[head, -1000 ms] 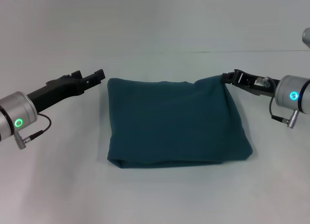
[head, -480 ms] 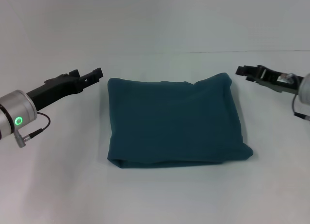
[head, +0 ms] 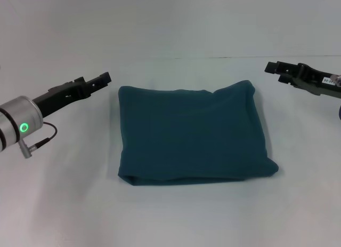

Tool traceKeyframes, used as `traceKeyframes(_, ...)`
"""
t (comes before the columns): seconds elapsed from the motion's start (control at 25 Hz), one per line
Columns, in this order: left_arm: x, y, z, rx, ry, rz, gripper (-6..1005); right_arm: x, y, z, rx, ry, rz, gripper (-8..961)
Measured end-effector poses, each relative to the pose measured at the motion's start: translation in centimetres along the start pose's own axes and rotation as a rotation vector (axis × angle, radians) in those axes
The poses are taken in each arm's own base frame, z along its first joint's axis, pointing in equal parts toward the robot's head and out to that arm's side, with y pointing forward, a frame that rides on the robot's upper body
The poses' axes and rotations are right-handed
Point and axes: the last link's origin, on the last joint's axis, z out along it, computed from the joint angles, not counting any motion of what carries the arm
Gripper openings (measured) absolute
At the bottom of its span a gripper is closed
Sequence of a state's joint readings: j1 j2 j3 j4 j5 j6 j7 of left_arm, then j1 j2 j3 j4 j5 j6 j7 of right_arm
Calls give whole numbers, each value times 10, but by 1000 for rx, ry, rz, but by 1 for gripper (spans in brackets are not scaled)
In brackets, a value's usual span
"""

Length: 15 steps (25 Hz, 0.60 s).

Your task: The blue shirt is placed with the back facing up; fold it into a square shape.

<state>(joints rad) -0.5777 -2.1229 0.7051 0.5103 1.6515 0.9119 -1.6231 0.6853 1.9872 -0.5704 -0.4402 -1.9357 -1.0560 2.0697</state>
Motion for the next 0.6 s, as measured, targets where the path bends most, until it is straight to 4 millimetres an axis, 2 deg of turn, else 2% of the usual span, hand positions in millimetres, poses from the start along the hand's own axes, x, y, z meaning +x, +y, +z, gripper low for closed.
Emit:
traceKeyframes(0.44, -9, -2, 16, 78, -43, -35, 887, 4, 14, -22, -139, 62, -146, 675)
traceKeyframes(0.6, -12, 3, 26, 91, -75, -12, 887, 3, 16, -25, -154, 72, -165, 675)
